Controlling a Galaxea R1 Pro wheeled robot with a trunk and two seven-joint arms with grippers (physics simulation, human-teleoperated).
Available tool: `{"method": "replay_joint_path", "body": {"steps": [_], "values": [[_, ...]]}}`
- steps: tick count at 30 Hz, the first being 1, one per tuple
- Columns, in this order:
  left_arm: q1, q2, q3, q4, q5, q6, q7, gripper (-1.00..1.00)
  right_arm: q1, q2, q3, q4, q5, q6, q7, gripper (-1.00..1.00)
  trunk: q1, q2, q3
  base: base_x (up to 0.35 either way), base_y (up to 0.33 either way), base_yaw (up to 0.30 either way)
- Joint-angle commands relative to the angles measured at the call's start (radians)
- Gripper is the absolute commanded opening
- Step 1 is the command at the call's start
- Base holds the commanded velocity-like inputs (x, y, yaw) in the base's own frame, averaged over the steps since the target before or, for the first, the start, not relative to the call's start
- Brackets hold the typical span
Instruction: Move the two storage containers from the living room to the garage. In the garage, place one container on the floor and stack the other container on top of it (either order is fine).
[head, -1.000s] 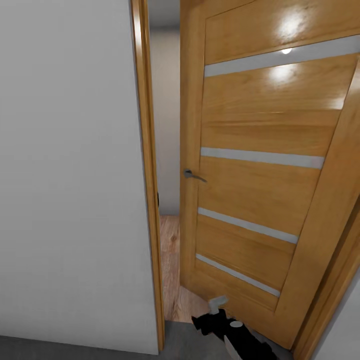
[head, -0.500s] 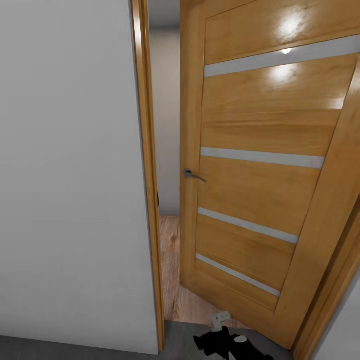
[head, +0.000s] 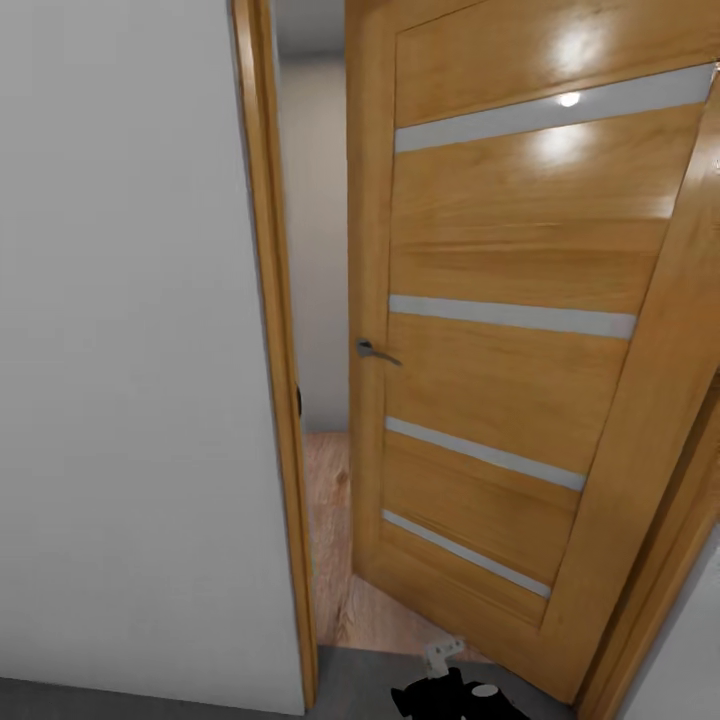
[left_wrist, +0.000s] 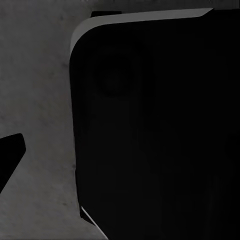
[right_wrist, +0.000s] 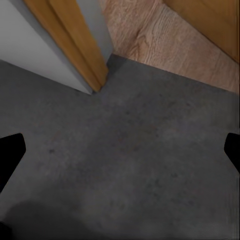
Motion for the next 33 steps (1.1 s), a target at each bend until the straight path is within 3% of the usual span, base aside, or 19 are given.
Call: {"method": "replay_joint_path", "body": {"steps": [1,14,15,17,18,20,22,25,28,31,33], "values": [[-0.001,0.000,0.000,0.000,0.000,0.001,0.000,1.00,0.000,0.000,0.005,0.002,-0.007,0.004,0.001,1.00,0.000,-0.001,-0.001,0.098,-0.284,0.000],[-0.001,0.000,-0.002,-0.001,-0.004,0.001,-0.001,1.00,0.000,0.003,0.028,-0.010,0.030,0.021,-0.021,1.00,0.000,-0.001,-0.001,0.088,-0.248,0.000],[-0.001,0.000,-0.002,-0.001,-0.006,0.001,-0.001,1.00,0.000,0.003,0.031,-0.075,0.150,0.088,-0.123,1.00,0.000,-0.001,-0.001,0.016,-0.048,0.000],[0.000,0.000,-0.002,-0.001,-0.007,0.001,-0.002,1.00,0.000,0.004,0.034,-0.206,0.276,0.217,-0.303,1.00,0.000,-0.001,-0.001,0.008,-0.025,0.000],[0.000,0.000,-0.002,-0.001,-0.007,0.001,-0.002,1.00,0.000,0.004,0.034,-0.244,0.309,0.256,-0.352,1.00,0.000,-0.001,-0.001,0.005,-0.016,0.000],[0.000,0.000,-0.003,-0.001,-0.008,0.001,-0.002,1.00,0.000,0.006,0.038,-0.401,0.423,0.421,-0.524,1.00,0.000,-0.001,-0.001,0.003,-0.008,0.000],[0.000,0.000,-0.003,-0.001,-0.009,0.001,-0.002,1.00,0.000,0.010,0.050,-0.516,0.482,0.531,-0.605,1.00,0.000,-0.001,-0.001,0.001,-0.004,0.000],[0.000,0.000,-0.004,-0.001,-0.008,0.001,-0.003,1.00,0.000,0.017,0.090,-0.744,0.545,0.692,-0.672,1.00,0.000,-0.001,-0.001,0.000,-0.001,0.000],[-0.001,0.000,-0.004,-0.001,-0.008,0.001,-0.003,1.00,0.000,0.019,0.108,-0.882,0.605,0.770,-0.688,1.00,0.000,-0.001,-0.001,0.000,0.000,0.000],[-0.001,0.000,-0.004,-0.001,-0.007,0.001,-0.004,1.00,0.000,0.020,0.115,-0.936,0.719,0.807,-0.693,1.00,0.000,-0.001,-0.001,0.015,0.000,0.000],[0.000,0.000,-0.004,-0.001,-0.007,0.001,-0.003,1.00,0.000,0.021,0.118,-0.952,0.820,0.820,-0.694,1.00,0.000,-0.001,-0.001,0.058,0.000,0.000]]}}
